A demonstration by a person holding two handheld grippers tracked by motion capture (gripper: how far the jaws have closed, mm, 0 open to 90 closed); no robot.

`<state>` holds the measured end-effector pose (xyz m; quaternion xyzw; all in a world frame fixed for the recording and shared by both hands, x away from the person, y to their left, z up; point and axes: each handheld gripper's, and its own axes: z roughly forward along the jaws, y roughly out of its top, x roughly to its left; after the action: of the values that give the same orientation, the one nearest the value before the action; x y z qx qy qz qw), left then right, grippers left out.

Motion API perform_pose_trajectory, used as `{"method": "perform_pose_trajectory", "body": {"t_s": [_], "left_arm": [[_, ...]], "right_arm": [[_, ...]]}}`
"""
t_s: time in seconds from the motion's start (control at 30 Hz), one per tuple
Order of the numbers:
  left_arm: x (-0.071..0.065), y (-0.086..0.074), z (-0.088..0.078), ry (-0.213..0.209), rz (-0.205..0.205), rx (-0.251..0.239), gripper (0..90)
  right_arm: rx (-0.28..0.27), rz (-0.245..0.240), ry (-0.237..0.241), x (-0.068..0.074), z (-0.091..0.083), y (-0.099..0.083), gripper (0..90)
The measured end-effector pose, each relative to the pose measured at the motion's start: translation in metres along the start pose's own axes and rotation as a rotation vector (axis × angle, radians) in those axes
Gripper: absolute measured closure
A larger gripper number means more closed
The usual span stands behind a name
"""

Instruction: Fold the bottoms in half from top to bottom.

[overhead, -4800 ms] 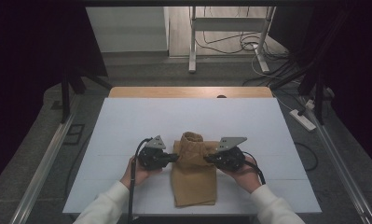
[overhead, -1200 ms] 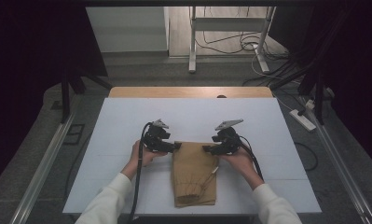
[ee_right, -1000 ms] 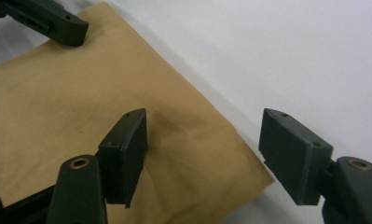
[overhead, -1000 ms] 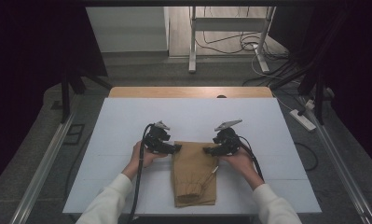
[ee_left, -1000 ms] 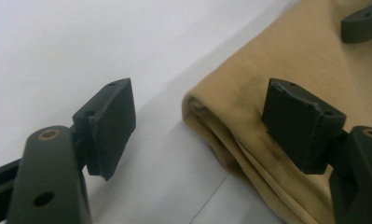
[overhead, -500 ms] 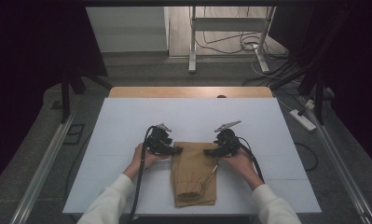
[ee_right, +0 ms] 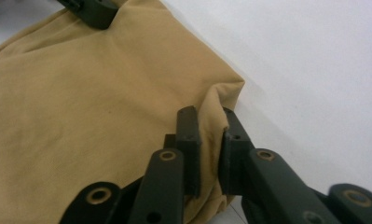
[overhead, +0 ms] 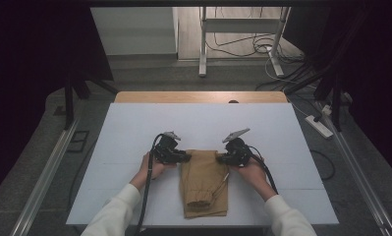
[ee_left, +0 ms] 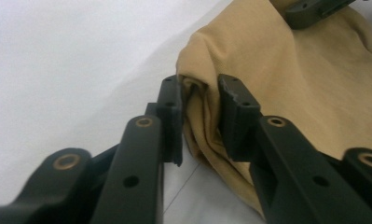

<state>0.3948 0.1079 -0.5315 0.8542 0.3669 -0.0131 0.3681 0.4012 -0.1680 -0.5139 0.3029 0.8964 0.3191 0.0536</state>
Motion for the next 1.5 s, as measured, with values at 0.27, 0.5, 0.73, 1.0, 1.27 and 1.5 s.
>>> {"method": "perform_pose_trajectory", "body": {"t_s": [0.27, 0.5, 0.73, 1.0, 1.27, 1.5], "left_arm": [[-0.002, 0.001, -0.002, 0.008, 0.023, -0.001, 75.6], [-0.005, 0.003, -0.005, 0.019, 0.045, -0.008, 76.1], [-0.005, 0.005, -0.008, 0.028, 0.052, -0.021, 76.3], [-0.003, 0.007, -0.013, 0.042, 0.05, -0.043, 76.5], [0.003, 0.008, -0.018, 0.065, 0.04, -0.071, 76.5], [0.011, 0.011, -0.021, 0.074, 0.027, -0.082, 76.5]], "right_arm": [[-0.003, -0.023, -0.008, 0.002, -0.002, 0.001, 83.9], [-0.009, -0.047, -0.023, 0.004, -0.005, 0.003, 84.4], [-0.022, -0.056, -0.034, 0.005, -0.008, 0.006, 84.9], [-0.04, -0.065, -0.041, 0.003, -0.009, 0.012, 85.0], [-0.075, -0.064, -0.046, -0.001, -0.007, 0.022, 85.0], [-0.09, -0.063, -0.051, -0.004, -0.002, 0.029, 85.0]]}}
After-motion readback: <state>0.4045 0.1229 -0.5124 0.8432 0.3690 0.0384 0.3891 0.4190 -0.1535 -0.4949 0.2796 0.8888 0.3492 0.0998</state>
